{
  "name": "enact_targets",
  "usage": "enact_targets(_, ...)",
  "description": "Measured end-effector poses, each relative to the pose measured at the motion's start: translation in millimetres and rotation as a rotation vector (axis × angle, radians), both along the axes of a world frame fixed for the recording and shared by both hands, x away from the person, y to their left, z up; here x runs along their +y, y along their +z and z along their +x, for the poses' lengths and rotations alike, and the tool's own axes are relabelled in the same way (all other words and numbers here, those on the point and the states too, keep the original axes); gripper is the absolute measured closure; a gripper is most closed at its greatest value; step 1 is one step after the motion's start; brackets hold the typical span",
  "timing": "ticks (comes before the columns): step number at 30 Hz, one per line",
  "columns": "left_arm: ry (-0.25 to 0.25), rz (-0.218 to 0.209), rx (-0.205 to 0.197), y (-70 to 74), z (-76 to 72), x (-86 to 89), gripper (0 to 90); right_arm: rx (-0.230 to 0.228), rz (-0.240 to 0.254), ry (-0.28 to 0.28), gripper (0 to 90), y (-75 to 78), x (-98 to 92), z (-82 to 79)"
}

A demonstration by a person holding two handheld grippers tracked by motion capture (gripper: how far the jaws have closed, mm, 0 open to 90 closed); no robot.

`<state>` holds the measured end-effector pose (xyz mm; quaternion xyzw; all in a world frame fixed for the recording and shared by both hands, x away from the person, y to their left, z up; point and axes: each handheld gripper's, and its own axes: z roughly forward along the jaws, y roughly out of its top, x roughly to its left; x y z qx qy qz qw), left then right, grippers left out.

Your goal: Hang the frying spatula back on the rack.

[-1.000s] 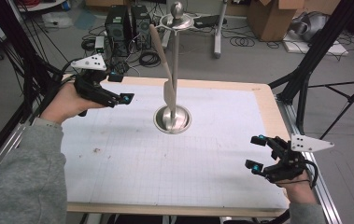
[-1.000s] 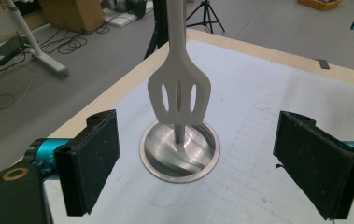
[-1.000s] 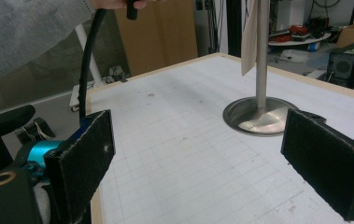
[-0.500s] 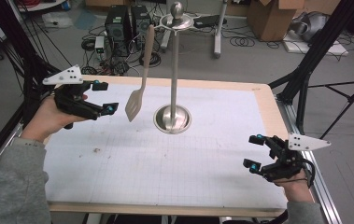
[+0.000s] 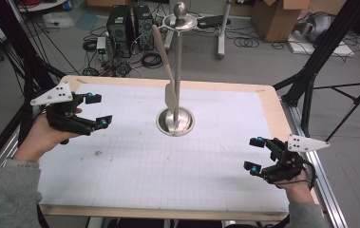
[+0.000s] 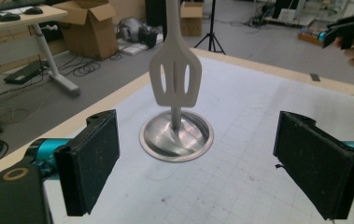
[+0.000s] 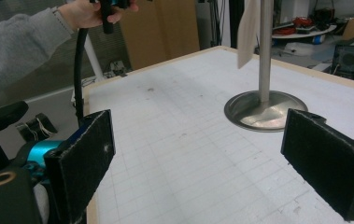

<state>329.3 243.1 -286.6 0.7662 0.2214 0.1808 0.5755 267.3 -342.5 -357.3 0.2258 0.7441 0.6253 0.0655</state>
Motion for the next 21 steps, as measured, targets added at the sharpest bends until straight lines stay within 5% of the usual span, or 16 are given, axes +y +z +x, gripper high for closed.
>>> enact_targets(10, 0.054, -0.021, -0.019, -15.0, -17.7, 3.5, 15.0, -0.004, -0.002, 0.010, 8.6, 0.4, 4.6, 2.5)
enact_targets(21, 0.120, -0.061, -0.048, -23.9, -41.7, 32.7, 15.0, -0.009, 0.006, 0.000, 8.6, 1.2, 1.9, 1.7)
